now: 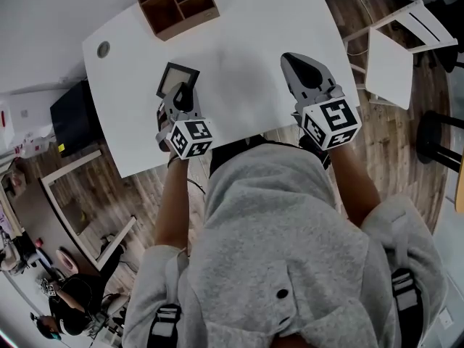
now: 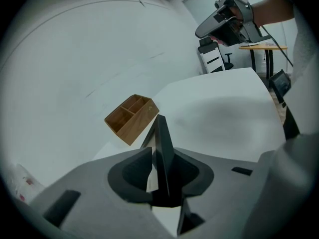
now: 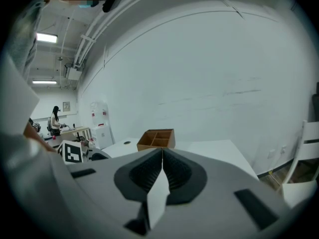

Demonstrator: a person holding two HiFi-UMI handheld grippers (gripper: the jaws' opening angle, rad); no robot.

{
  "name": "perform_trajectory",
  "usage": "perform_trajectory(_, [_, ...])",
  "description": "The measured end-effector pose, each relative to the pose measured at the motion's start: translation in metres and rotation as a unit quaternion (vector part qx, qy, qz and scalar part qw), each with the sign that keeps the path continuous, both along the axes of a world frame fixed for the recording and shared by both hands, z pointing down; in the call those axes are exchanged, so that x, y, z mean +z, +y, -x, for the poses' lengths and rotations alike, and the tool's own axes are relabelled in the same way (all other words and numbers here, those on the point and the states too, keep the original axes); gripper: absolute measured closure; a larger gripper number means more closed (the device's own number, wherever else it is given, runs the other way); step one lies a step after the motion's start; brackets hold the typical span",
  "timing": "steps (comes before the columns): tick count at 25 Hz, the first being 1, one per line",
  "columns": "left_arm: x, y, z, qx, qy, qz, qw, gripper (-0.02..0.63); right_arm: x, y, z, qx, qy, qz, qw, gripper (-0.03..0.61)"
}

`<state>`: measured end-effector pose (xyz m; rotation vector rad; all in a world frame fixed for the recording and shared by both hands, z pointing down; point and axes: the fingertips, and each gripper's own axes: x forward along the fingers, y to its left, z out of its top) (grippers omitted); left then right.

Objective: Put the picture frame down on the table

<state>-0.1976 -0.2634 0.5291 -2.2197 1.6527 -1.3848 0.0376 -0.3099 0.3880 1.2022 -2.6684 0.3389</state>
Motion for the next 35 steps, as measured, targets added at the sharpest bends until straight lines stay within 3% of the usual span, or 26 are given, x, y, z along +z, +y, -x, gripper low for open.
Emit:
perform_trajectory(14, [0.032, 0.013, -0.019, 0.023, 0.051, 0.054, 0.9970, 0.442, 0.012, 0.000, -0.010, 0.007, -0.004, 0.019, 1.000, 0.551])
perform_trajectory(26, [0.054, 0.021, -0.019, -0.005, 0.101, 0.099, 0.9899, 0.423, 0.019, 0.000, -0.014, 0.003, 0.001, 0.027, 1.000, 0.551])
perform_trajectory(31, [0.056, 0.022, -0.019, -0.035, 0.162, 0.120, 0.9788, 0.428, 0.018, 0.000, -0.016, 0.003, 0.000, 0.026, 1.000, 0.551])
perform_trajectory(35, [0.056, 0.022, -0.019, -0.040, 0.169, 0.117, 0.9779, 0.433, 0.018, 0.000, -0.018, 0.003, -0.001, 0.025, 1.000, 0.551])
